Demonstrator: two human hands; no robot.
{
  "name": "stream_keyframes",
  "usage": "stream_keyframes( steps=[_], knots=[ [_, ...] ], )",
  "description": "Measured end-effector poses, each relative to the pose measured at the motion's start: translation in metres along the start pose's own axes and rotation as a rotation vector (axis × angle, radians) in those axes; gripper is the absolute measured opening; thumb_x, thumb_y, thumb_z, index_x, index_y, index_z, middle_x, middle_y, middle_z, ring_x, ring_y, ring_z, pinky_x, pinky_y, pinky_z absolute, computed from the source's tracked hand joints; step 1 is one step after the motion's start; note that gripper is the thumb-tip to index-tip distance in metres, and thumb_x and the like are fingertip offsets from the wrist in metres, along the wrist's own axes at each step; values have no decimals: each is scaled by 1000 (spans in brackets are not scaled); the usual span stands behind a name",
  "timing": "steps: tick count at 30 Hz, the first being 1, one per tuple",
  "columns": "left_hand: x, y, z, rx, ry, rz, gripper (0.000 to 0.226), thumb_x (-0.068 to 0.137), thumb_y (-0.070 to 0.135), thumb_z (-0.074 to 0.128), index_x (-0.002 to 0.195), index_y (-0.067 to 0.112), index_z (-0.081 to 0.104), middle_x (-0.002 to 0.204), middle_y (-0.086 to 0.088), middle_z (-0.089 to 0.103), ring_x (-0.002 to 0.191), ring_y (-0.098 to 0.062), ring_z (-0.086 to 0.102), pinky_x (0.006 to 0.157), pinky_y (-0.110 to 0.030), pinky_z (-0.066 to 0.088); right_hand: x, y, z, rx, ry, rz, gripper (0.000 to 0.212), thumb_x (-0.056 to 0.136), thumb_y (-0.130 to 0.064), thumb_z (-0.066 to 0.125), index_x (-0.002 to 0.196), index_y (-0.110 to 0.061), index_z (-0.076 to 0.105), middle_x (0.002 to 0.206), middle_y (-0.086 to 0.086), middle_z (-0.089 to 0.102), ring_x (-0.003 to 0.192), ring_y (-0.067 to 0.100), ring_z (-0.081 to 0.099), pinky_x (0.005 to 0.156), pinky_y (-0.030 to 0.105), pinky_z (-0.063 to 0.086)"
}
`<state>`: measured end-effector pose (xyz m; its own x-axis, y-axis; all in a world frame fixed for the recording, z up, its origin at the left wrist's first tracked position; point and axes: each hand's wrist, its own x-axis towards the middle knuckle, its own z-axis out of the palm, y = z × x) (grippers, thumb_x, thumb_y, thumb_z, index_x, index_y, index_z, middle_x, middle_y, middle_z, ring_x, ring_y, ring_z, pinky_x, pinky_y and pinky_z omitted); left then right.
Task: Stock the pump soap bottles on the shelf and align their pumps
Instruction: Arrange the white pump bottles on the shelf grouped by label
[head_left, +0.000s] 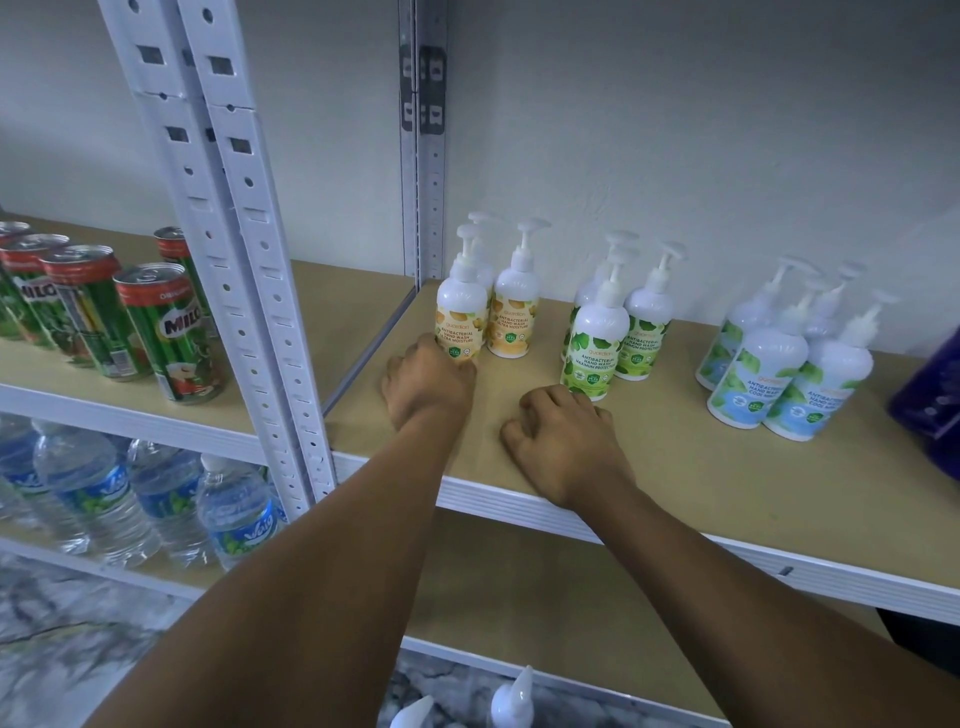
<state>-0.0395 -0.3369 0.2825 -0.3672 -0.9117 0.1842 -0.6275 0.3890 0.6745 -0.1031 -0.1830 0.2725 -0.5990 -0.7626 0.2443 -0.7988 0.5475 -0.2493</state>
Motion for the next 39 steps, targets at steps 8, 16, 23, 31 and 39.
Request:
stream_keyframes(
  steps=[8,16,23,31,39],
  knots=[
    [-36,-2,-25,12,-51,18,71,82,44,76,135,7,47,138,-13,54,129,-32,46,106,-40,39,-15,-1,-16,119,11,49,37,91,-43,50,111,-15,64,110,2,58,110,26,50,96,39,41],
    [-106,-4,-38,116,-118,114,78,84,50,71,140,3,45,139,-17,53,131,-36,44,108,-42,35,-99,31,-43,269,-27,104,28,88,-34,62,110,-18,68,118,0,57,113,20,51,91,28,40],
    [-196,11,-40,129,-212,205,84,81,54,73,143,6,44,142,-17,48,132,-38,41,109,-46,35,-196,78,-64,330,51,116,16,88,-31,66,100,-22,72,110,-4,62,108,14,56,91,26,41],
    [-322,-12,6,-204,-417,57,62,83,41,78,130,10,54,128,-6,53,118,-23,57,103,-30,43,-289,135,-29,554,-81,432,9,89,-24,65,91,-19,73,88,-6,69,89,16,66,77,21,41],
    [-384,-42,64,-129,-723,4,43,83,40,79,112,14,60,108,2,63,101,-19,62,93,-35,50,-338,169,28,511,-360,688,23,99,-31,52,105,-17,68,102,-1,64,111,23,60,70,24,23]
  ],
)
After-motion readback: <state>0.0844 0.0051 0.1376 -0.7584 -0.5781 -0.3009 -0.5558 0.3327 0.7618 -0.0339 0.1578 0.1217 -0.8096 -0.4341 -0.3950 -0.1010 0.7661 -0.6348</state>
